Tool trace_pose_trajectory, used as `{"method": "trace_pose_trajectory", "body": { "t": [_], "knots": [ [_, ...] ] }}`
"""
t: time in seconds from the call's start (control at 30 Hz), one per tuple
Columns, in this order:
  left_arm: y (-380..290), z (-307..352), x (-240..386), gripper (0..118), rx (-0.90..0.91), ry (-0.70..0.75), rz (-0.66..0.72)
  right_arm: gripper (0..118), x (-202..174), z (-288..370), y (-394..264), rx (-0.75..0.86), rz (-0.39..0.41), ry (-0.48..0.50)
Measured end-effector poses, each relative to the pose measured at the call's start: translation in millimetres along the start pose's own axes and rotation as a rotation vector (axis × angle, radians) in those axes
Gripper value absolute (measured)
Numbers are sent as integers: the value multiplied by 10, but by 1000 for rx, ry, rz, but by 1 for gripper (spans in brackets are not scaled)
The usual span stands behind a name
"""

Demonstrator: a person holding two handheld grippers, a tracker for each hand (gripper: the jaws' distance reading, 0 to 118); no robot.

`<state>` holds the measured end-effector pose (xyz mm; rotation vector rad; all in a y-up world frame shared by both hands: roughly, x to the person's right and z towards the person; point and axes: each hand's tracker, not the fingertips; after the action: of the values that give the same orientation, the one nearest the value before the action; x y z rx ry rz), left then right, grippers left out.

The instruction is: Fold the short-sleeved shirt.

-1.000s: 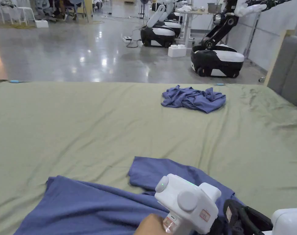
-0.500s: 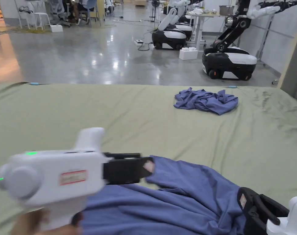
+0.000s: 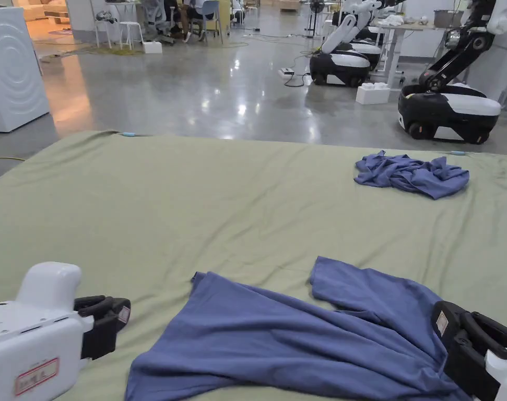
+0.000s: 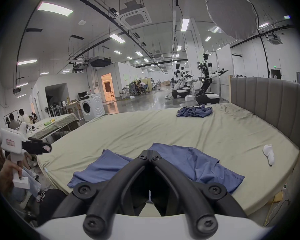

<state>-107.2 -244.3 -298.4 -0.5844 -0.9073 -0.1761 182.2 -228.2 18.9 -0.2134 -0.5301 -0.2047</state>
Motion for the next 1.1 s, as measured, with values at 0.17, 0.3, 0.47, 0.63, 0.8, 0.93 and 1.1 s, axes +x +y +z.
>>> {"method": "trace_pose_trajectory", "body": {
  "t": [0.17,0.3,0.47,0.63,0.8,0.93,1.1],
  "knots": [
    [-161,-1086,-295,107,-522,-73,162,2,-76,21,5,-9,14,22],
    [-382,-1451,-88,107,-609,45,-64,2,-76,29,-2,-14,13,32],
    [-601,-1637,62,102,-681,45,-124,2,18,-18,1,-23,11,13],
    [-372,-1186,-41,3,-451,-33,28,2,313,-173,75,-48,30,-31],
    [-344,-1119,46,3,-475,-76,12,18,921,-1083,279,-165,103,-125],
    [-328,-1058,55,3,-459,-90,50,115,1500,-2493,220,-510,129,-189],
    [-311,-1031,79,3,-458,-108,100,43,1894,-3661,-378,-884,229,-204]
  ]
}}
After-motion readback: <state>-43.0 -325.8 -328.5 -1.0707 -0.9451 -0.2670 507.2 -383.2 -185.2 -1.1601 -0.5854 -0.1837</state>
